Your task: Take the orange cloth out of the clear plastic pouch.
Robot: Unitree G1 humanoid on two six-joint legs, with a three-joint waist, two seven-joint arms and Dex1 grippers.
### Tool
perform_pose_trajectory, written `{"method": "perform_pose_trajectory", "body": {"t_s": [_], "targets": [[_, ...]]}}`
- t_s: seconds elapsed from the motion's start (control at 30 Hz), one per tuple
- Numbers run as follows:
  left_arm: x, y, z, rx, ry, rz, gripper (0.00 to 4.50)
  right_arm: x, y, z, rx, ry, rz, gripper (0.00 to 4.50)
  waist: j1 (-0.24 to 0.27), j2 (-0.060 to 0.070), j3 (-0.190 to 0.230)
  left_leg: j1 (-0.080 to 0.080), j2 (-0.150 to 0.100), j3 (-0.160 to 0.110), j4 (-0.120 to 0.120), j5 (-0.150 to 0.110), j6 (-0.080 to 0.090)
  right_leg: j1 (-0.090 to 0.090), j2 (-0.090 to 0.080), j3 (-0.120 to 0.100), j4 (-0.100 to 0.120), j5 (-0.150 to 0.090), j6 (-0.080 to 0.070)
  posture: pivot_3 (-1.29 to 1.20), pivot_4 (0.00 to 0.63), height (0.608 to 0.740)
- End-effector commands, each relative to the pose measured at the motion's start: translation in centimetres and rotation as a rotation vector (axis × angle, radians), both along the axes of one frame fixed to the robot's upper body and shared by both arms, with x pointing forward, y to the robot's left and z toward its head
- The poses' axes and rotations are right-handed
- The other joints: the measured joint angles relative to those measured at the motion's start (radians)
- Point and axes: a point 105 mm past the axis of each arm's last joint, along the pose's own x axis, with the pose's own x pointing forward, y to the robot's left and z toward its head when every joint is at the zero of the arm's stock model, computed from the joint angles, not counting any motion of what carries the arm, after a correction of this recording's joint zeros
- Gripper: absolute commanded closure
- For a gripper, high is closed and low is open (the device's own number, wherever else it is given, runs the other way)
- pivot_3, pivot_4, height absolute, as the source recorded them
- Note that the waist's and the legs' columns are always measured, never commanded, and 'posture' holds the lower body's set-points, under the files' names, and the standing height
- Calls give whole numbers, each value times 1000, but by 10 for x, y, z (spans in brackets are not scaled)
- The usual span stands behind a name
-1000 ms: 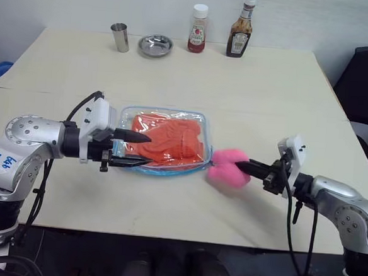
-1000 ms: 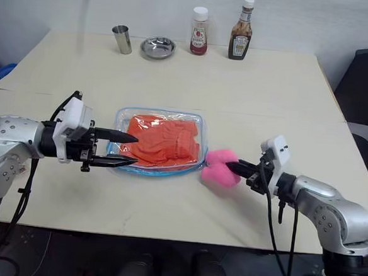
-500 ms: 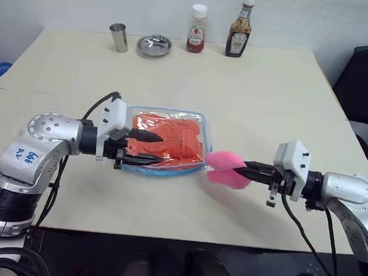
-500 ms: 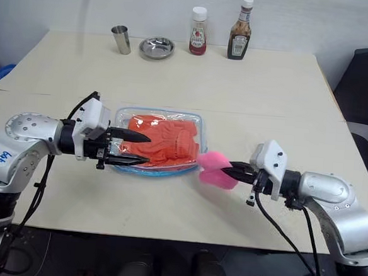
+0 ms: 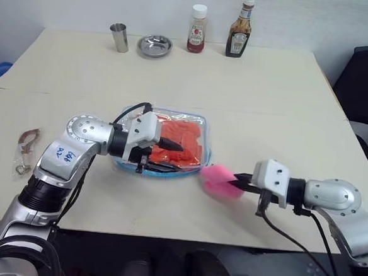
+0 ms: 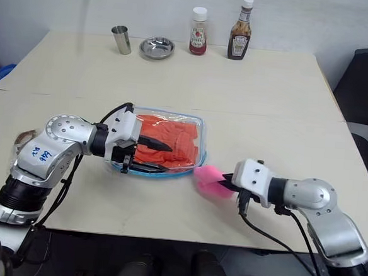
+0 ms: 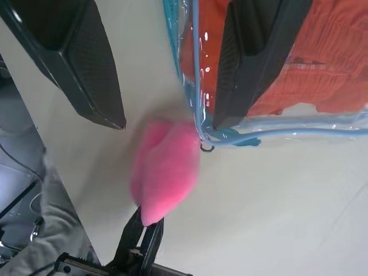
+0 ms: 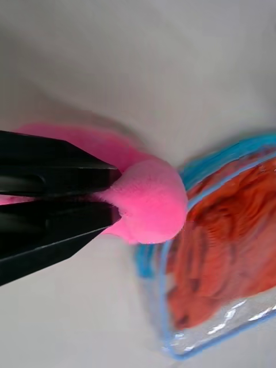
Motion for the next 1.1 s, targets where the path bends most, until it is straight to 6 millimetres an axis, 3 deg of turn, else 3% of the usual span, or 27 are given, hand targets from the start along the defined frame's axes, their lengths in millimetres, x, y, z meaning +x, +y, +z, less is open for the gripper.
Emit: {"method": "perform_pose_trajectory", "body": {"t_s": [0.03, 0.1, 0.2, 0.3, 0.4, 0.57, 0.77, 0.93, 1.1], "targets": [[-2, 9, 2, 12, -31, 8, 1946, -5, -10, 10, 57, 92, -104, 4487, 0, 0, 0, 0, 0, 0, 0, 0, 0, 0, 0, 0, 0, 0, 0, 0, 150, 740], [-3, 10, 0, 14, -32, 12, 1946, -4, -16, 9, 96, 170, -183, 4487, 2, 0, 0, 0, 0, 0, 0, 0, 0, 0, 0, 0, 0, 0, 0, 0, 150, 740], [-3, 8, -1, -3, -35, 13, 1946, -7, -23, -4, 226, 439, -339, 4487, 3, 0, 0, 0, 0, 0, 0, 0, 0, 1, 0, 0, 0, 0, 0, 0, 150, 740], [-6, 3, -1, -13, -35, -5, 1946, -34, -4, -14, 255, 664, -258, 4487, 3, 0, 0, 0, 0, 0, 0, 0, 0, 1, 0, 0, 0, 0, 0, 0, 150, 740], [-8, 0, -4, -9, -42, -23, 1946, -38, 10, -18, 374, 805, -243, 4487, -1, -1, -1, 0, 0, -1, -1, 0, 0, 1, 0, 0, 0, 0, 0, 0, 150, 740], [-8, -4, -3, -12, -56, -34, 1946, -23, 29, -15, 602, 911, -217, 4487, -5, -1, -1, 1, 0, 0, -1, 0, 0, 1, 0, 0, 0, 0, 0, 0, 150, 740], [-9, -4, -2, -4, -61, -44, 1946, -9, 35, -8, 814, 1031, -311, 4487, -8, -1, -1, 0, 0, 0, -1, 1, 0, 0, 0, 0, 0, 0, 0, 0, 150, 740], [-10, -8, -5, 4, -54, -64, 1946, -21, 39, -30, 660, 1074, -412, 4487, -11, -1, -1, -1, 0, -1, -1, 1, 1, 1, 0, 0, -2, 0, 0, 0, 150, 740], [-16, -23, -25, 73, -82, -142, 1946, -35, 42, -42, 551, 1048, -399, 3145, -9, -1, -1, -1, 0, -1, -2, 1, 1, 1, 0, 0, -3, 0, 0, 0, 150, 740]]}}
